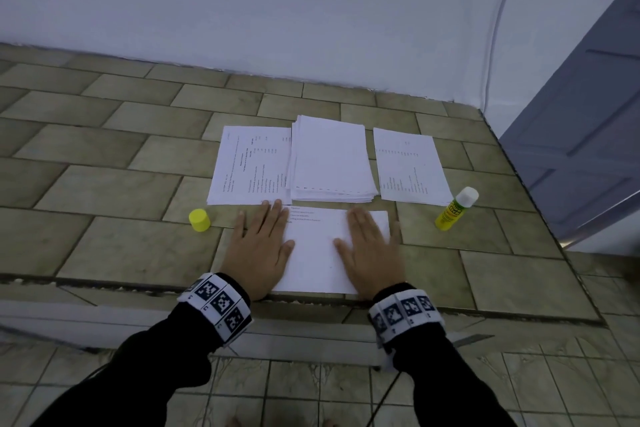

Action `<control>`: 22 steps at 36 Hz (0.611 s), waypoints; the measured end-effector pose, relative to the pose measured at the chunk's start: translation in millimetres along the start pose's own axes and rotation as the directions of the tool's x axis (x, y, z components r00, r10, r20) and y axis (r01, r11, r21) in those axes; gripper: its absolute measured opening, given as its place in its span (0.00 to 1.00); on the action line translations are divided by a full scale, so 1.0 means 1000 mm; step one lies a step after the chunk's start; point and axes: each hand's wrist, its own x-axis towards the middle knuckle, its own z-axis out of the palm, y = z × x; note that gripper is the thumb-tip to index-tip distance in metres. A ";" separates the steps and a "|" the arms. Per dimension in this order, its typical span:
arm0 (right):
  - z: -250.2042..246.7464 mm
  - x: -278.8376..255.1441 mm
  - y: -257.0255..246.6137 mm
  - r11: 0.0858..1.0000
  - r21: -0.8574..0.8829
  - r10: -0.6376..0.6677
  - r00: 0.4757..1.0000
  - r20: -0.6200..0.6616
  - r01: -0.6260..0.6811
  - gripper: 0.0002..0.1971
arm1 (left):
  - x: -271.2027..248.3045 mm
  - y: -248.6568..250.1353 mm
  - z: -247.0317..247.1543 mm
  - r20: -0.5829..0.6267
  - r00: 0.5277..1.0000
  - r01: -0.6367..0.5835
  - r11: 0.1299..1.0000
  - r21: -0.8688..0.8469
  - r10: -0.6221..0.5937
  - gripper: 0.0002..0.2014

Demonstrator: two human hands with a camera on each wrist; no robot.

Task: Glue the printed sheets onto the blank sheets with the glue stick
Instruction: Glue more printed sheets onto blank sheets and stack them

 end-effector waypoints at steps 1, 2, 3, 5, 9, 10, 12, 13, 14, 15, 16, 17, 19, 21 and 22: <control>-0.003 -0.003 0.011 0.999 0.008 0.040 0.999 0.010 -0.040 0.47 | -0.001 0.000 -0.001 0.005 1.000 0.003 1.000 -0.001 -0.003 0.32; -0.006 -0.006 0.022 0.998 0.012 0.067 0.997 0.025 -0.068 0.46 | -0.001 0.000 -0.001 0.010 1.000 0.006 1.000 -0.001 -0.006 0.32; -0.008 -0.009 0.030 0.997 0.006 0.082 0.996 0.039 -0.082 0.46 | -0.001 0.000 -0.001 0.016 1.000 0.007 1.000 -0.001 -0.007 0.32; -0.013 -0.013 0.041 0.996 -0.023 0.086 0.994 0.062 -0.085 0.45 | -0.001 0.001 -0.001 0.026 1.000 0.006 1.000 0.000 -0.006 0.32; -0.027 -0.012 0.047 0.985 0.114 0.112 0.983 0.144 -0.129 0.33 | -0.001 -0.001 -0.002 0.048 0.999 -0.004 1.000 -0.001 0.004 0.35; -0.033 -0.012 0.048 0.974 0.171 0.120 0.980 0.156 -0.147 0.31 | -0.001 -0.001 -0.002 0.053 0.999 -0.008 1.000 0.003 0.007 0.36; -0.044 -0.014 0.050 0.956 0.256 0.112 0.984 0.140 -0.145 0.29 | -0.002 -0.002 -0.003 0.068 0.998 -0.014 1.000 0.003 0.014 0.38; -0.050 -0.014 0.052 0.948 0.289 0.095 0.987 0.128 -0.129 0.28 | -0.002 -0.002 -0.003 0.071 0.997 -0.019 1.000 0.003 0.019 0.38; -0.055 -0.014 0.052 0.944 0.311 0.072 0.990 0.119 -0.106 0.27 | -0.001 -0.002 -0.004 0.072 0.997 -0.023 1.000 0.005 0.022 0.38; -0.060 -0.013 0.052 0.945 0.317 0.048 0.992 0.118 -0.084 0.26 | -0.001 -0.002 -0.004 0.074 0.997 -0.026 1.000 0.007 0.025 0.38; -0.065 -0.011 0.051 0.949 0.308 0.030 0.992 0.124 -0.067 0.25 | -0.001 -0.003 -0.004 0.079 0.996 -0.028 1.000 0.007 0.028 0.38; -0.068 -0.007 0.050 0.957 0.287 0.016 0.991 0.133 -0.054 0.26 | -0.002 -0.003 -0.004 0.084 0.996 -0.030 1.000 0.003 0.030 0.38; -0.073 0.001 0.046 0.975 0.221 -0.008 0.986 0.167 -0.029 0.27 | -0.002 -0.004 -0.005 0.094 0.995 -0.030 1.000 -0.002 0.030 0.38; -0.074 0.010 0.043 0.993 0.119 -0.006 0.977 0.215 -0.020 0.26 | -0.003 -0.002 -0.005 0.103 0.994 -0.030 1.000 -0.003 0.031 0.38; -0.073 0.014 0.042 0.998 0.060 0.004 0.973 0.232 -0.018 0.24 | -0.002 -0.001 -0.005 0.112 0.993 -0.032 0.999 -0.005 0.032 0.38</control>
